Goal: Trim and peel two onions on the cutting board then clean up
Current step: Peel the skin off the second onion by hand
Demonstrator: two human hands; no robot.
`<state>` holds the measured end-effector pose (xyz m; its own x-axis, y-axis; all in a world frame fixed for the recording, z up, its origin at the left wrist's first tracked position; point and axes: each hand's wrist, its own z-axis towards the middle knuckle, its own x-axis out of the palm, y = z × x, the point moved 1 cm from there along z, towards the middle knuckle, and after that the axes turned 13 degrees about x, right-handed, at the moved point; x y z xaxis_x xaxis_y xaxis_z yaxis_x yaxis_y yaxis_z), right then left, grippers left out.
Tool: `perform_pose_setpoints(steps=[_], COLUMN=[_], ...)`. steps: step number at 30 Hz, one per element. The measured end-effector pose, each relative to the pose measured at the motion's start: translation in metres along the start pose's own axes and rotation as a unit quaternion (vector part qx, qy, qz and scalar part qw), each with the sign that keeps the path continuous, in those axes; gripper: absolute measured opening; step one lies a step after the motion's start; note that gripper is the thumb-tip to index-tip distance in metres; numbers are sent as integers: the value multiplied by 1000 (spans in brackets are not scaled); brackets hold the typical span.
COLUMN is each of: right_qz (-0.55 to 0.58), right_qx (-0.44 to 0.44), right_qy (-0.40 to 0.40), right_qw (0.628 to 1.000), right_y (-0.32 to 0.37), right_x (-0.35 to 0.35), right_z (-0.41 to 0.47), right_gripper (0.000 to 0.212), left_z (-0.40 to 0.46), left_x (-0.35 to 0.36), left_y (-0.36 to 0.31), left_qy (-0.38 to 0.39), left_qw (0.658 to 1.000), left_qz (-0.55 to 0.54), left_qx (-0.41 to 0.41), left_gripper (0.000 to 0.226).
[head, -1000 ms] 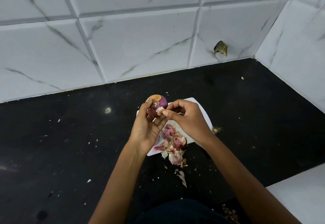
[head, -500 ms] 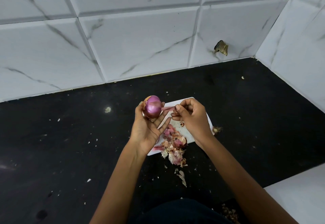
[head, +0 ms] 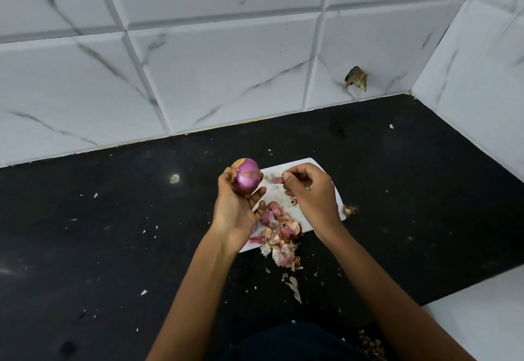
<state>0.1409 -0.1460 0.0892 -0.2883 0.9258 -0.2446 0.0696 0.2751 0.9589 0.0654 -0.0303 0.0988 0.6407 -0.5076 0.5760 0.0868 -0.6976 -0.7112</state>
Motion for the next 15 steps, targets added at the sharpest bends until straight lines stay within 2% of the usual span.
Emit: perform_pose_setpoints(steps=[3,6,15], right_qz=[-32,-32,-74], right_qx=[-37,-26,-47], right_qy=[27,72,50], right_qw=[998,997,995], right_y=[14,25,30], right_x=[2,5,7], right_z=[-6,-11,-14], right_gripper=[9,21,32], left_z=[-2,-5,-11], left_x=[4,7,11], left_y=[2,4,5], left_qy=[17,39,32], left_qw=[999,998,998], left_qz=[25,44,39], left_qx=[13,17,47], left_gripper=[43,54,53])
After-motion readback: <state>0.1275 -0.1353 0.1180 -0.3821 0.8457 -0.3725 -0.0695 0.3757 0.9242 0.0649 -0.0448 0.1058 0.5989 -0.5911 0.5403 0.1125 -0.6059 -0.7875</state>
